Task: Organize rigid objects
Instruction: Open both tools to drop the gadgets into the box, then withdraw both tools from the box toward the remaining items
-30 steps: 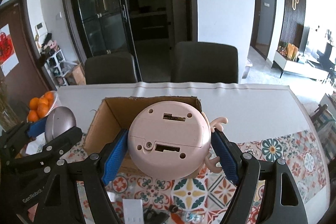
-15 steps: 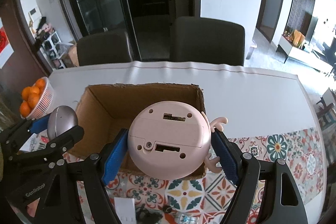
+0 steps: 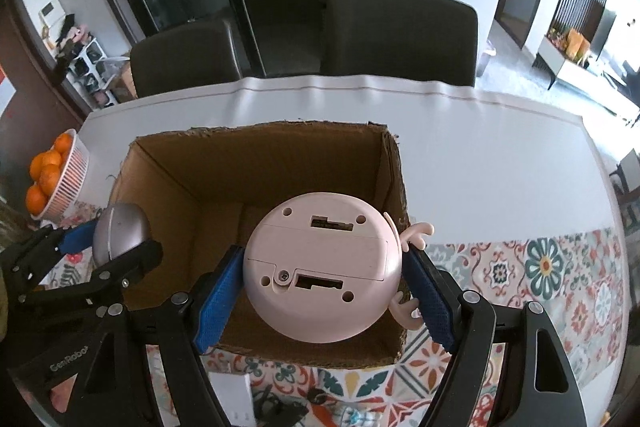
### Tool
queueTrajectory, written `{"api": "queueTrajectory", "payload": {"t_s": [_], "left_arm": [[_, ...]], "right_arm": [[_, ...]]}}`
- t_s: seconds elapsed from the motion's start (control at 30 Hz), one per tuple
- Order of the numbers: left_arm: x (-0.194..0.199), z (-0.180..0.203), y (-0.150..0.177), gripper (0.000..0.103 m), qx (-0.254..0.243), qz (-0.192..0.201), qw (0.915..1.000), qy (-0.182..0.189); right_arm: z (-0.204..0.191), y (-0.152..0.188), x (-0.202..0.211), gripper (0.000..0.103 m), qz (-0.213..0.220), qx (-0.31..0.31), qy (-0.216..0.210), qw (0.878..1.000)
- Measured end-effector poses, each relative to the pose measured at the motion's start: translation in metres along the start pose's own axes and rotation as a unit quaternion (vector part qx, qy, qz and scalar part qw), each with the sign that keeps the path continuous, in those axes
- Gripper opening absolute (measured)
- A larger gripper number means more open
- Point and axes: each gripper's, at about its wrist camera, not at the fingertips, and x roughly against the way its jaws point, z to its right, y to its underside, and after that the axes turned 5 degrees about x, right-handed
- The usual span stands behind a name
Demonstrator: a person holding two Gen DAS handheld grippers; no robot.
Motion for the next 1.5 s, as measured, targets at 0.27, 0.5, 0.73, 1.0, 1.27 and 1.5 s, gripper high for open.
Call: {"api": "queueTrajectory", "payload": {"t_s": [0.27, 0.5, 0.73, 1.0, 1.27, 1.5], "left_arm": [[0.006, 0.002, 0.0, 0.066, -0.001, 0.006, 1.0, -0.004], [0.035, 0.002, 0.005, 0.072, -0.003, 0.04, 0.999, -0.022], [0.069, -0.002, 0.017, 0.073, 0.008, 0.066, 0.9977, -0.015], [0.095, -0.011, 0.039, 0.073, 0.011, 0.079, 0.9964, -0.026], [0.107, -0.021, 0.071, 0.073, 0.019, 0.075, 0.9962, -0.04], [0.105, -0.032, 0.094, 0.073, 0.03, 0.059, 0.9968, -0.044]], "right_arm": [[-0.003, -0.004, 0.001, 0.08, -0.007, 0.007, -0.003, 1.0], [-0.004, 0.0, 0.023, 0.081, 0.023, -0.002, 0.015, 1.0], [-0.011, 0.008, 0.059, 0.081, 0.063, -0.019, 0.023, 0.998], [-0.029, 0.025, 0.089, 0.081, 0.095, -0.005, 0.026, 0.995], [-0.047, 0.047, 0.095, 0.081, 0.09, 0.008, 0.014, 0.996], [-0.059, 0.064, 0.086, 0.081, 0.067, 0.011, -0.005, 0.998]]}}
